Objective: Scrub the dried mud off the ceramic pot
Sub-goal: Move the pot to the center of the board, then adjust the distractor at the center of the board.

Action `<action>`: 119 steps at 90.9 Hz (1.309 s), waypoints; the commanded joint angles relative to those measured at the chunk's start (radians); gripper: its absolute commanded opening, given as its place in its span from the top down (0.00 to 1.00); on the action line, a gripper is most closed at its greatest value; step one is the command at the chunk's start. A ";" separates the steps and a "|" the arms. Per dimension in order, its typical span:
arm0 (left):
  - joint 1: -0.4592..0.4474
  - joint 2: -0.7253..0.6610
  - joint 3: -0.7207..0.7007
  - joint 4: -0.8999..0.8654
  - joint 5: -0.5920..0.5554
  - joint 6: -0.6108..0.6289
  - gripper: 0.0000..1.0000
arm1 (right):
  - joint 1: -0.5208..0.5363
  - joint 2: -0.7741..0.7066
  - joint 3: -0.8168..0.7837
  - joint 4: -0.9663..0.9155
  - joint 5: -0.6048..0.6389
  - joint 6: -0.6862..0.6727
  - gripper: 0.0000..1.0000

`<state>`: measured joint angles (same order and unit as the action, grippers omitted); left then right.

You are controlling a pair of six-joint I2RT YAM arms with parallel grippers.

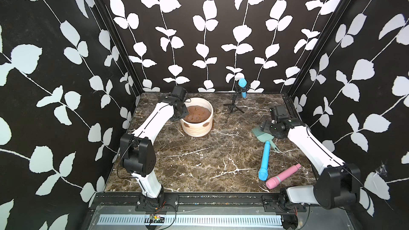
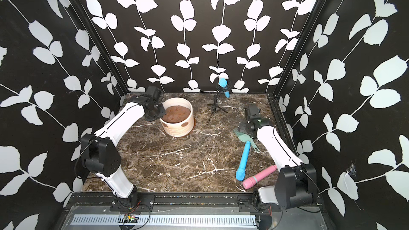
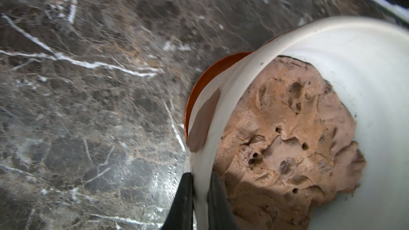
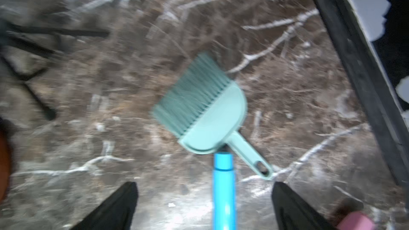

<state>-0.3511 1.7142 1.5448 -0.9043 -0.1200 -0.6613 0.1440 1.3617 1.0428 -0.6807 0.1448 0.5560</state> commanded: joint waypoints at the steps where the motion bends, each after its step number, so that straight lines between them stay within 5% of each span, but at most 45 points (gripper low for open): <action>1: -0.089 0.043 -0.134 -0.187 0.195 0.032 0.90 | -0.061 -0.007 -0.045 -0.007 -0.052 -0.137 0.12; 11: -0.113 0.035 -0.167 -0.180 0.198 0.056 0.85 | -0.093 0.009 -0.101 0.013 -0.018 -0.229 0.21; 74: -0.114 -0.219 -0.080 -0.293 -0.052 0.155 0.44 | -0.155 0.229 -0.073 0.065 0.010 -0.233 0.25; 119: -0.114 -0.384 -0.080 -0.283 -0.179 0.234 0.36 | -0.144 0.229 -0.103 0.091 -0.121 -0.251 0.27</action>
<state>-0.4679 1.3582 1.4784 -1.1824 -0.2741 -0.4641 -0.0048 1.5913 0.9459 -0.5991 0.0547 0.3222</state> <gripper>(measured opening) 0.638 0.735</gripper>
